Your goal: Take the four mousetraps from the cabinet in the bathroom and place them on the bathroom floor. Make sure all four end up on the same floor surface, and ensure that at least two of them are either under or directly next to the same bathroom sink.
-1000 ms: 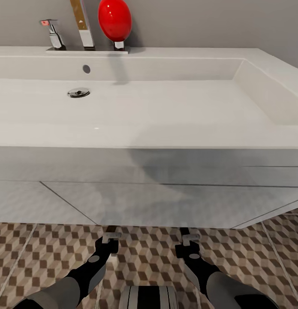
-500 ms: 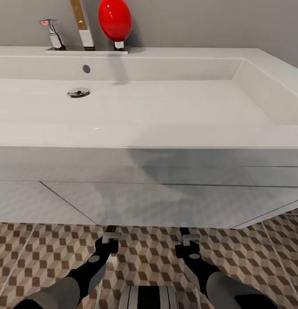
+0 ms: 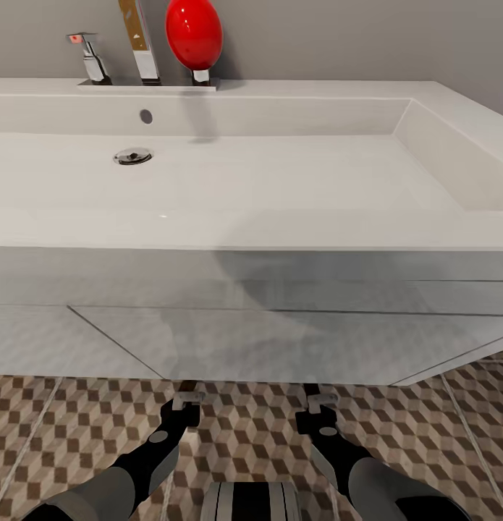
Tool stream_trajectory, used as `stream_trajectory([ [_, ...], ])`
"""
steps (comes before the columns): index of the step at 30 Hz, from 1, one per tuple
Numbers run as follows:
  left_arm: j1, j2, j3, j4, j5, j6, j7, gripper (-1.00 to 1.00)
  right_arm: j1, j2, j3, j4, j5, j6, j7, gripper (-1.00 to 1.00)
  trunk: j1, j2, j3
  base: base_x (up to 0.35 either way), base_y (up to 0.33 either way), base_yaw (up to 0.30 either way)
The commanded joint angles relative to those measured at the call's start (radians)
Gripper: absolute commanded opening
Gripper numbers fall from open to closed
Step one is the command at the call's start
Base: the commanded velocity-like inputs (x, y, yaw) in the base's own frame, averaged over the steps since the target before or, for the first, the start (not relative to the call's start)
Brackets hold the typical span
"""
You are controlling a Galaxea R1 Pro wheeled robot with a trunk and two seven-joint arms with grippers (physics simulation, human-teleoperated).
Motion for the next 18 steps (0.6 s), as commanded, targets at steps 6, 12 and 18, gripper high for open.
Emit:
stream_trajectory([
  [6, -0.001, 0.000, -0.009, 0.000, 0.001, -0.003, 0.010, -1.00, 0.000, 0.000, 0.001, 0.001, 0.008, -0.002, -0.005, -1.00, 0.000, 0.000, -0.001, 0.000, 0.000, 0.000],
  [12, -0.001, 0.000, -0.009, 0.000, 0.001, -0.003, 0.011, -1.00, 0.000, 0.000, 0.002, 0.000, 0.008, -0.002, -0.005, -1.00, 0.000, 0.000, -0.001, 0.000, 0.000, 0.000],
  [18, -0.001, 0.000, -0.009, 0.000, 0.001, -0.003, 0.010, -1.00, 0.000, 0.000, 0.002, 0.000, 0.008, -0.002, -0.005, -1.00, 0.000, 0.000, -0.001, 0.000, 0.000, 0.000],
])
